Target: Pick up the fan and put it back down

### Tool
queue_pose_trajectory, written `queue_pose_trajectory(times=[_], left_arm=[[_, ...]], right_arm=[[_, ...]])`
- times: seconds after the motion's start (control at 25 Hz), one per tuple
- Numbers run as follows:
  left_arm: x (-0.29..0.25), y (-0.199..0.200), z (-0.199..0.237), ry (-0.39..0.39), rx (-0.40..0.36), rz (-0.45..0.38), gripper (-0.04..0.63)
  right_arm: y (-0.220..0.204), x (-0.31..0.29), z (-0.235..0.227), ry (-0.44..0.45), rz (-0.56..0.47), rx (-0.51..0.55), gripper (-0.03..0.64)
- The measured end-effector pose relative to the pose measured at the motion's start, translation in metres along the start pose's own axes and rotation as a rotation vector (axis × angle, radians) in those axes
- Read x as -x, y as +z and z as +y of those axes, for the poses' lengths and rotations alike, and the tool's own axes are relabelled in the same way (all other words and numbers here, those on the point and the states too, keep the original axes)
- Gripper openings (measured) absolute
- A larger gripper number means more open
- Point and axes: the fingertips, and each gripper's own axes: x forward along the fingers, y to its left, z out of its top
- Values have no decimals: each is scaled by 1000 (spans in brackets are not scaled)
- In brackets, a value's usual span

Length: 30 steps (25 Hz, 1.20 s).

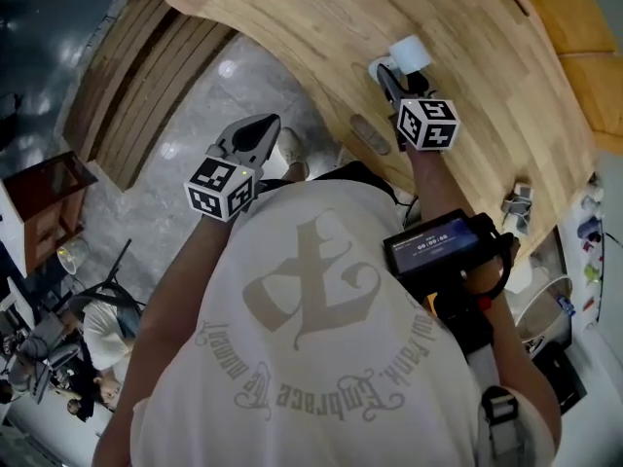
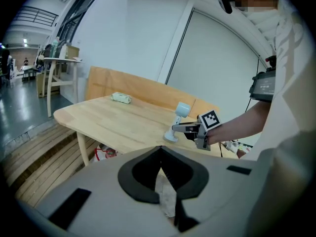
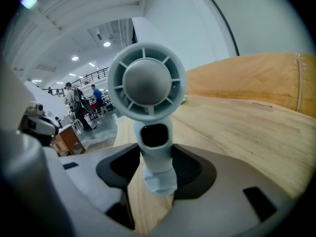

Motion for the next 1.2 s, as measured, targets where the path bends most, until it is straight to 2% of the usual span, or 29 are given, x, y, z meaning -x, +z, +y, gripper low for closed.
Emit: queue_pose_trajectory(times=[0.4, 0.64, 1.04, 1.2], left_arm=[[-14, 16, -7, -128, -67, 8, 11], [-25, 18, -21, -246, -138, 28, 11], [-91, 26, 35, -356, -213, 57, 11], [-104, 29, 30, -385, -230, 57, 11]], right_arm=[[37, 50, 15, -23, -125, -66, 212], [44, 89, 20, -102, -189, -95, 213], [33, 63, 0, -182, -256, -147, 212], [24, 73, -7, -194, -262, -158, 213]])
